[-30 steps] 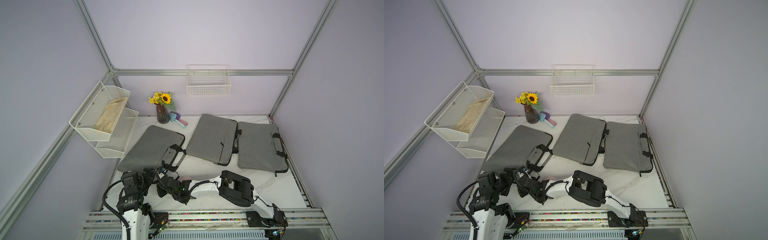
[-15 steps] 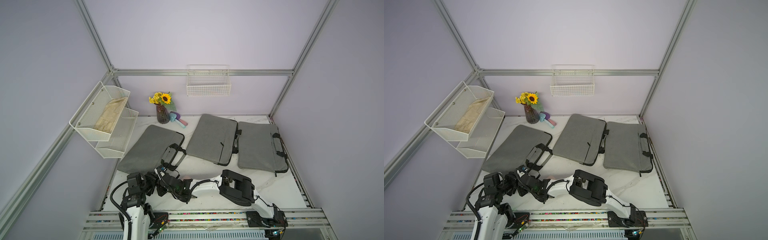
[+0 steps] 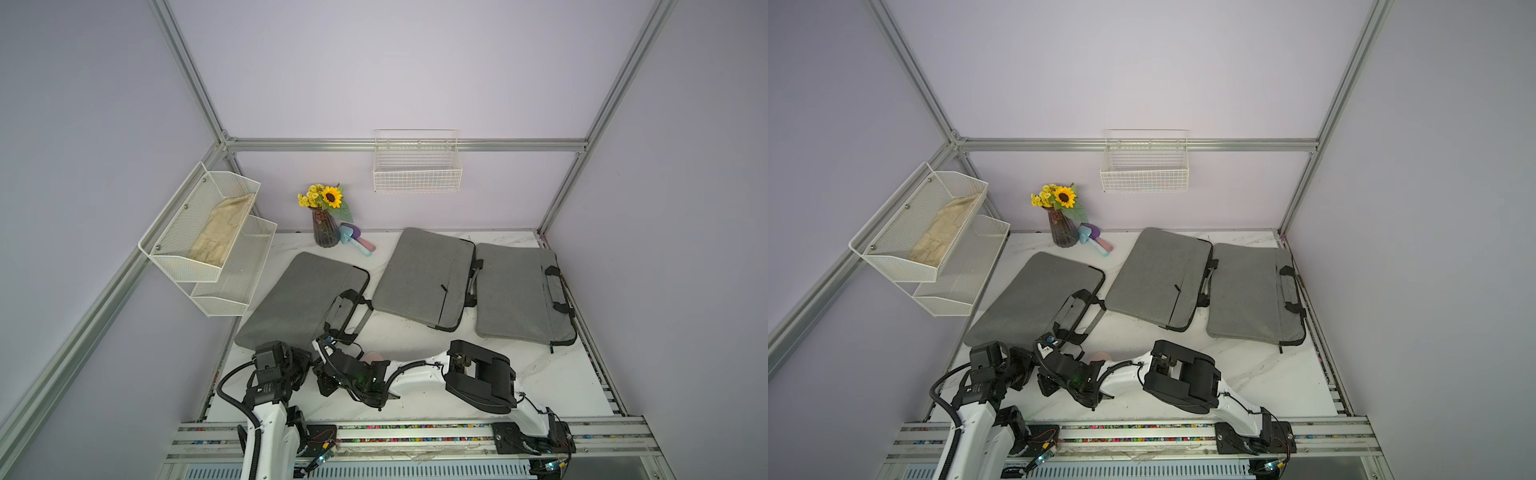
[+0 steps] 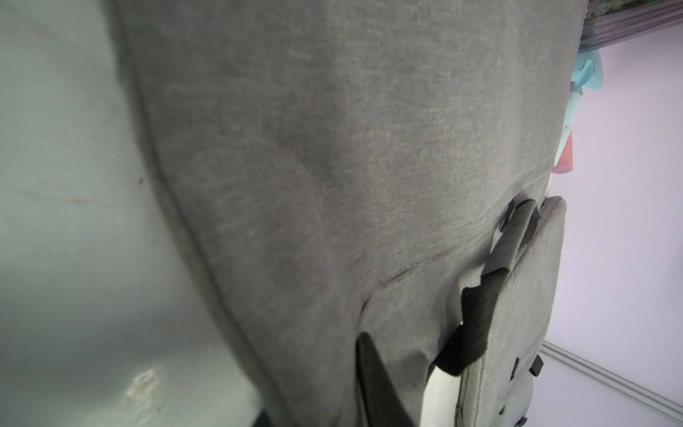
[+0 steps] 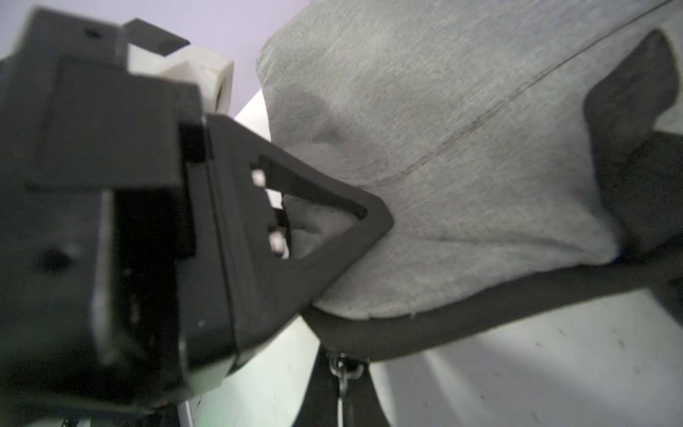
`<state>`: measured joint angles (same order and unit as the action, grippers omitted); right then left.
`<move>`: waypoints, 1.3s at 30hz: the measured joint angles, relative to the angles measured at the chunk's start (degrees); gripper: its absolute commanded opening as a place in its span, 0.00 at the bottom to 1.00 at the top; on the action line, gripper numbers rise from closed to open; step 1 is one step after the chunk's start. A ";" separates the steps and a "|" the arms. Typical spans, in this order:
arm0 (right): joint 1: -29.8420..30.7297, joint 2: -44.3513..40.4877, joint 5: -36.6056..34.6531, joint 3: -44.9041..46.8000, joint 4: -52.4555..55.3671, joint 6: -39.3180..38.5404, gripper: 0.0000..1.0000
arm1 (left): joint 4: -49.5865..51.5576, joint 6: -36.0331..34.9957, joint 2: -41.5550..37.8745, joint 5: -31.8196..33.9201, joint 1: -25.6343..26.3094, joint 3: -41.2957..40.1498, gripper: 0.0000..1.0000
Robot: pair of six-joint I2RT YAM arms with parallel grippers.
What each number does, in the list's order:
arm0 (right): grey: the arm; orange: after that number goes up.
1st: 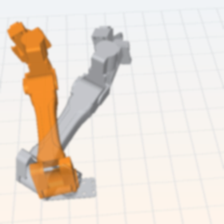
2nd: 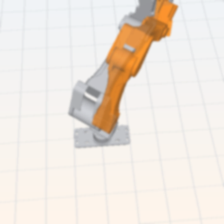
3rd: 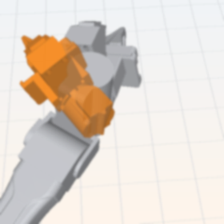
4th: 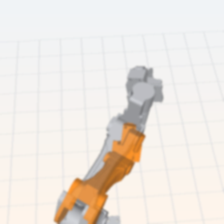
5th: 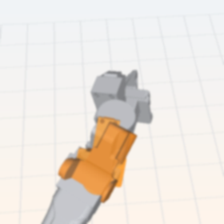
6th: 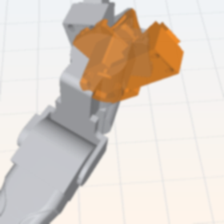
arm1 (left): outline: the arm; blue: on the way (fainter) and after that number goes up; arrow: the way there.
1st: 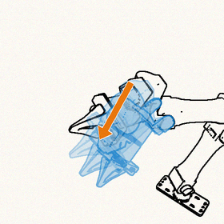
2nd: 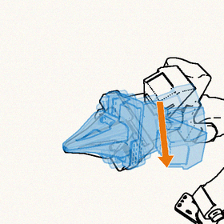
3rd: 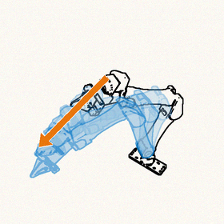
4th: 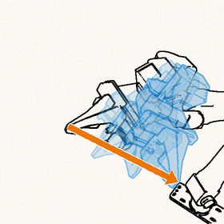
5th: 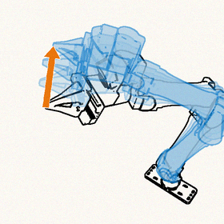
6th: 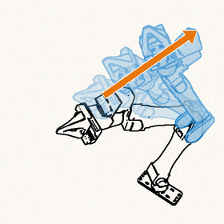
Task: Put the mouse into the laptop bag
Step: Unzip the zipper on the zippered laptop bag.
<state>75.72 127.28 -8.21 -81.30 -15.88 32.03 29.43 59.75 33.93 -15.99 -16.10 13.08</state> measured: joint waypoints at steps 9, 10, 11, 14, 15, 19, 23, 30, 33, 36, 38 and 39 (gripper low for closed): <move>0.22 0.00 -2.71 -0.24 0.72 0.00 0.00 | 0.24 -0.44 -0.81 -0.04 0.00 0.07 0.00; 0.17 0.00 -2.91 -0.52 1.16 0.02 0.00 | 0.46 -0.48 -1.27 -0.04 0.00 0.07 0.00; -0.07 0.00 -3.10 -1.11 1.99 0.09 0.00 | 0.81 -0.57 -1.86 -0.04 0.00 0.07 0.00; -0.66 0.13 -2.97 -2.86 4.26 0.48 0.00 | 2.21 -0.81 -4.15 0.09 0.00 0.07 0.00; -1.07 0.13 -2.64 -3.26 4.94 0.72 0.00 | 2.60 -0.83 -4.92 0.22 0.00 0.09 0.00; -2.62 0.13 -1.33 -3.54 6.10 1.51 0.00 | 4.44 -1.01 -7.96 1.01 0.00 0.09 0.00; -5.03 0.13 -0.24 -3.52 7.21 2.23 0.00 | 6.05 -1.03 -10.10 1.07 0.00 0.09 0.00; -7.96 0.13 -1.38 -4.02 10.62 2.14 0.00 | 12.22 -1.07 -13.25 1.60 0.00 2.78 0.00; -9.44 0.94 -2.58 -6.64 12.90 1.95 0.00 | 16.79 -1.20 -15.80 3.23 0.02 5.49 0.00; -9.97 1.99 -3.17 -9.51 14.19 1.31 0.00 | 19.78 -1.18 -19.23 4.87 0.00 7.48 0.00; -10.01 2.27 -3.74 -10.60 14.38 1.11 0.00 | 21.53 -0.98 -20.65 5.46 0.00 8.26 0.00; -10.10 2.27 -4.00 -10.88 14.45 1.09 0.00 | 22.16 -0.85 -20.79 5.57 0.00 8.50 0.00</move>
<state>65.63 129.56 -12.21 -92.18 -1.43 33.12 51.59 58.89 13.15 -10.41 -16.10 21.58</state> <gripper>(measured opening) 0.054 0.073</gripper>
